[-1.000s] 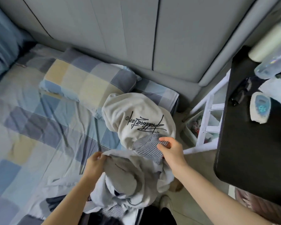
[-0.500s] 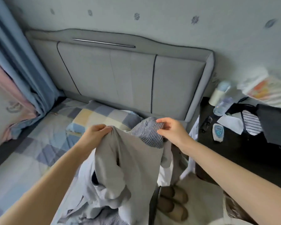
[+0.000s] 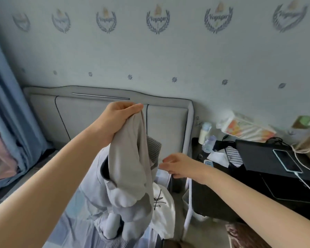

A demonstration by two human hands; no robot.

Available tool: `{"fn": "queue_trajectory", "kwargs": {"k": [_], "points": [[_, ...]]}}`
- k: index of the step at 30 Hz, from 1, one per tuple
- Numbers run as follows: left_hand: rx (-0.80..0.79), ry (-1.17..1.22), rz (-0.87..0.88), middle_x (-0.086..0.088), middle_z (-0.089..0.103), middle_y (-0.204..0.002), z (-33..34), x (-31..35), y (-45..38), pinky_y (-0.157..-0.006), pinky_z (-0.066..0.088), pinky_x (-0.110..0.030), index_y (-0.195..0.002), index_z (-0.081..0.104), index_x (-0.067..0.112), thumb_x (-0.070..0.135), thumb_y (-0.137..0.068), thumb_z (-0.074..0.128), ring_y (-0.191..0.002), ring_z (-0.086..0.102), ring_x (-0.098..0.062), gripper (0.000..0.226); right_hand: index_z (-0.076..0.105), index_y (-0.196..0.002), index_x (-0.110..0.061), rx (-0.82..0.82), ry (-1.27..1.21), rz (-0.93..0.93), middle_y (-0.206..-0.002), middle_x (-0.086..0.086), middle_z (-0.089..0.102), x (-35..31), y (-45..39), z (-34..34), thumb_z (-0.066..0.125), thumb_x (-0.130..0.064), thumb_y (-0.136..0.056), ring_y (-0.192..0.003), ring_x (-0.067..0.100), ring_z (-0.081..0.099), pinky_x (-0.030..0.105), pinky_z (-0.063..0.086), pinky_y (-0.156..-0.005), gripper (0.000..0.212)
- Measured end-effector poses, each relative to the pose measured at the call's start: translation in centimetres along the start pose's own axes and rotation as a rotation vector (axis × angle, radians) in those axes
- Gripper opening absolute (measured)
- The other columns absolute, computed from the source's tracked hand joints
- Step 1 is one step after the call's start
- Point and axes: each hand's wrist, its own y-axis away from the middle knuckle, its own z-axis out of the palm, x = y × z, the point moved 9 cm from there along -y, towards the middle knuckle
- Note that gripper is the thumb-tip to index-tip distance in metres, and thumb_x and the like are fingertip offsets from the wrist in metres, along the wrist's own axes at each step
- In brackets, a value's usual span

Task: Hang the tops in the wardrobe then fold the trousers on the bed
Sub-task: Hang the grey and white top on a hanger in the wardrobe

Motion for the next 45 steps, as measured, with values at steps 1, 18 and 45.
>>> {"fn": "queue_trajectory", "kwargs": {"k": [1,18,45], "points": [[-0.022,0.013,0.027,-0.003,0.053,-0.066,0.8,1.7,0.8,-0.057,0.042,-0.023,-0.072,0.059,0.014,0.028,-0.092,0.064,-0.059,0.049,-0.013,0.024,0.047,-0.132,-0.021,-0.007,0.023,0.040,-0.129,0.000,0.053,0.8,1.0,-0.1,0.070,-0.048,-0.079,-0.111,0.016,0.057,0.032,0.051,-0.096,0.064],[0.103,0.152,0.011,-0.004,0.059,-0.074,12.2,7.7,11.4,-0.074,0.052,-0.028,-0.072,0.060,0.013,0.026,-0.091,0.067,-0.072,0.058,-0.017,0.023,0.063,-0.080,-0.018,0.574,-0.118,-0.201,-0.080,-0.001,0.066,7.7,28.7,-9.9,0.051,-0.016,-0.095,-0.074,0.011,0.060,0.027,0.046,-0.066,0.019],[-1.301,-0.360,0.021,-0.011,0.060,-0.073,54.9,10.7,26.7,-0.065,0.048,-0.026,-0.079,0.068,0.010,0.054,-0.096,0.047,-0.065,0.057,-0.021,0.052,0.060,-0.083,-0.008,1.474,0.046,-0.209,-0.072,0.010,0.053,11.0,68.0,-28.8,0.062,-0.005,-0.087,-0.068,0.010,0.046,0.021,0.034,-0.062,0.005]]}}
